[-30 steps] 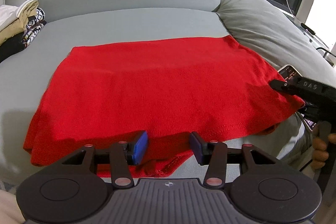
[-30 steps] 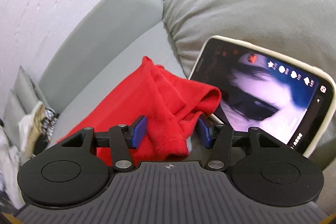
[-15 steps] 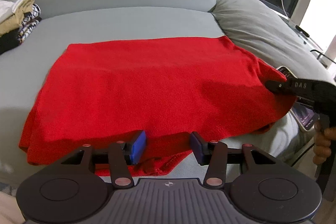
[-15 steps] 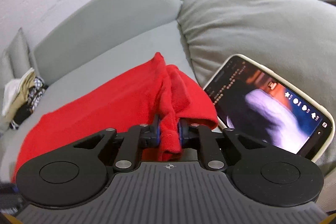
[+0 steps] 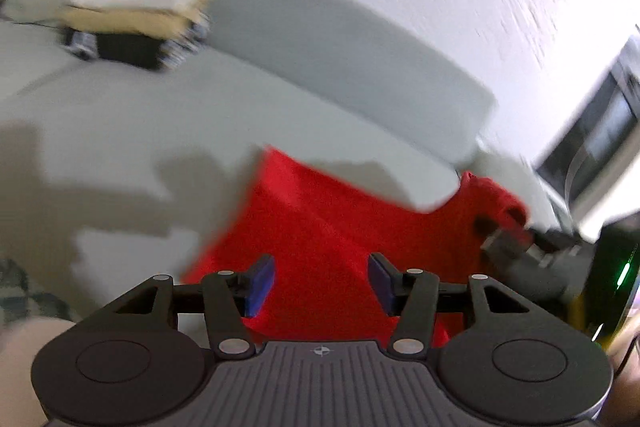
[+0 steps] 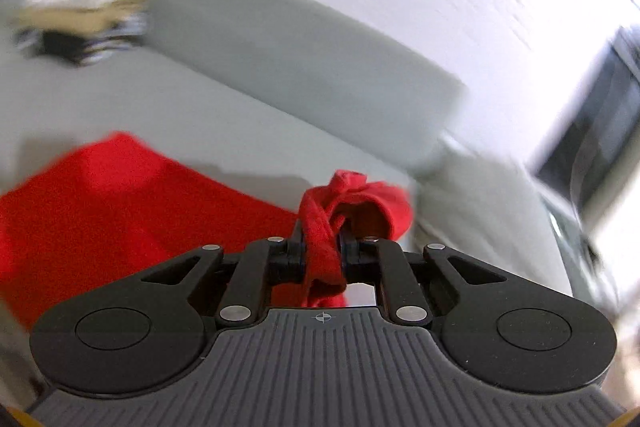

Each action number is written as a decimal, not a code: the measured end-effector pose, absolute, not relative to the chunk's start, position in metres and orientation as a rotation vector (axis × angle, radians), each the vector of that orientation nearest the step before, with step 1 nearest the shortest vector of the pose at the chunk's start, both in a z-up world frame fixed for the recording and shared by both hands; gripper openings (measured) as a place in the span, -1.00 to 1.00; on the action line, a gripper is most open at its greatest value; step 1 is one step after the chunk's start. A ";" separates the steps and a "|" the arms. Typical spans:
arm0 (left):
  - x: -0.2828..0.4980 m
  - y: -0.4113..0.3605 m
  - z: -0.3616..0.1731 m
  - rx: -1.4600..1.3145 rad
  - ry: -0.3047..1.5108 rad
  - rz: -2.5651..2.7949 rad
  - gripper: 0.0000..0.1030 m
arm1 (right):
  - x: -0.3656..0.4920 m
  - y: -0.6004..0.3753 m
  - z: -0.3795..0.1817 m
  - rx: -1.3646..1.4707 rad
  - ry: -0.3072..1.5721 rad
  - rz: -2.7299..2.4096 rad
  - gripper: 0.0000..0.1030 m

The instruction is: Fold clothes

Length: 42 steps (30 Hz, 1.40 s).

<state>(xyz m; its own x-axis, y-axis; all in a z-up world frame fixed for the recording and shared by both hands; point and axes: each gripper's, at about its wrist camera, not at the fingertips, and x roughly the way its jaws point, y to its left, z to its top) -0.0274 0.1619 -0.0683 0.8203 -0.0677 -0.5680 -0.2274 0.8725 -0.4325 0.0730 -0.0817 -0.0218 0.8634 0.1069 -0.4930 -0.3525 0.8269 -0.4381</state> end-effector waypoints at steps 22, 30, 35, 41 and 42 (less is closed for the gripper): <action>-0.062 0.242 -0.088 -0.727 0.563 0.173 0.03 | 0.034 0.039 -0.017 -0.445 0.599 0.522 -0.75; -0.067 0.244 -0.085 -0.730 0.564 0.217 0.04 | 0.029 0.064 -0.033 -0.581 0.665 0.637 -0.54; -0.070 0.242 -0.081 -0.717 0.551 0.239 0.09 | 0.010 0.040 -0.009 -0.487 0.669 0.888 0.13; -0.061 0.231 -0.083 -0.696 0.536 0.165 -0.67 | 0.021 -0.027 0.024 -0.299 0.638 0.824 -0.03; -0.055 0.224 -0.081 -0.682 0.522 0.114 -0.76 | 0.030 -0.043 0.026 -0.241 0.651 0.775 -0.19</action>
<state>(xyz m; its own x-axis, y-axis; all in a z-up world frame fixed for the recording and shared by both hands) -0.0548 0.2241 -0.0807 0.8657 -0.0670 -0.4960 -0.2675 0.7756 -0.5717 0.0304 -0.0426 0.0257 0.5326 0.5708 -0.6249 -0.7140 0.6995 0.0304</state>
